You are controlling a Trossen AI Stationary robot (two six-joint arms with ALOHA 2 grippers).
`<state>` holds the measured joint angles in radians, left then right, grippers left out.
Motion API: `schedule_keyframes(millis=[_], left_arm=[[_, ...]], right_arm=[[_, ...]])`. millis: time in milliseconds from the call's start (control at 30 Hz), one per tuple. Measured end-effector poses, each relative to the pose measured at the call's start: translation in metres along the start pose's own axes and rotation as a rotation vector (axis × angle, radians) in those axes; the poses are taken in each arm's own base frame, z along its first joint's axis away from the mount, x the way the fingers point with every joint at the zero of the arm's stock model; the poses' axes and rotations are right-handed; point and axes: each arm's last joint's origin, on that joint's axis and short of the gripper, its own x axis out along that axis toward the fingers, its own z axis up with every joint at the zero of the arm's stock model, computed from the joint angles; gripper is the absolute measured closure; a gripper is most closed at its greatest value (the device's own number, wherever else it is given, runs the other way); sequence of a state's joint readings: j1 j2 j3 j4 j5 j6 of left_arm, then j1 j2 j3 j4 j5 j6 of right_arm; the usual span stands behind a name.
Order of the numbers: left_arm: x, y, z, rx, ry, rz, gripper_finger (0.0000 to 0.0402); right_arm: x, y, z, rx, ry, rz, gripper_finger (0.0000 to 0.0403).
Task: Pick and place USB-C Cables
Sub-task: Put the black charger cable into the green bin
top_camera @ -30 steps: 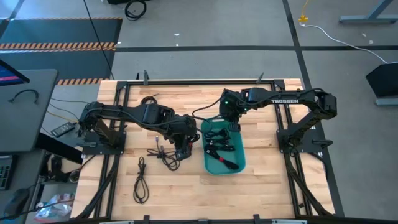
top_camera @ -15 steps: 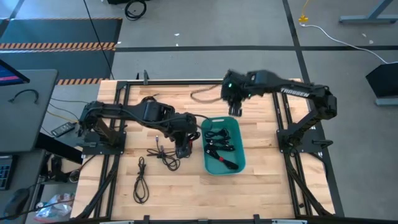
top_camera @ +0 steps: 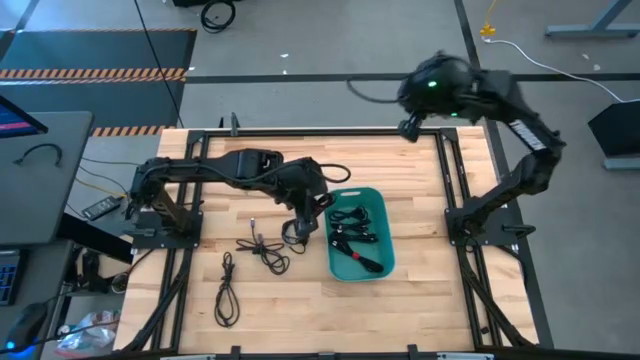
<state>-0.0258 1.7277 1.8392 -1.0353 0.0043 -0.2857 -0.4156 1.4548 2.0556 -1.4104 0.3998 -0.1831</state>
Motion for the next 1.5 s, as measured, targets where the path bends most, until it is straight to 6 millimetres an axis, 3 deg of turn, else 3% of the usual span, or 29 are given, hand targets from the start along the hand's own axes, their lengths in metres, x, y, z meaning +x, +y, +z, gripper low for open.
schedule_keyframes(millis=[167, 467, 633, 933, 1267, 1500], left_arm=[[0.02, 0.004, 0.01, 0.024, -0.036, -0.01, 0.0352], [0.085, -0.003, 0.01, 0.131, 0.054, -0.145, 0.0352], [0.095, -0.012, 0.005, 0.282, 0.092, -0.239, 0.0352], [0.094, -0.013, 0.004, 0.404, 0.086, -0.291, 0.0352], [0.094, -0.012, 0.012, 0.448, 0.009, -0.338, 0.0352], [0.111, -0.014, 0.015, 0.458, -0.022, -0.368, 0.0352]], right_arm=[[-0.034, -0.014, -0.01, 0.074, -0.099, -0.045, 0.0398], [-0.072, -0.027, -0.034, 0.18, -0.178, -0.104, 0.04], [-0.082, -0.03, -0.041, 0.215, -0.205, -0.105, 0.0401], [-0.081, -0.028, -0.047, 0.26, -0.149, -0.089, 0.0402], [-0.062, -0.022, -0.038, 0.256, -0.065, -0.077, 0.0402], [-0.049, -0.018, -0.03, 0.238, -0.033, -0.072, 0.0402]])
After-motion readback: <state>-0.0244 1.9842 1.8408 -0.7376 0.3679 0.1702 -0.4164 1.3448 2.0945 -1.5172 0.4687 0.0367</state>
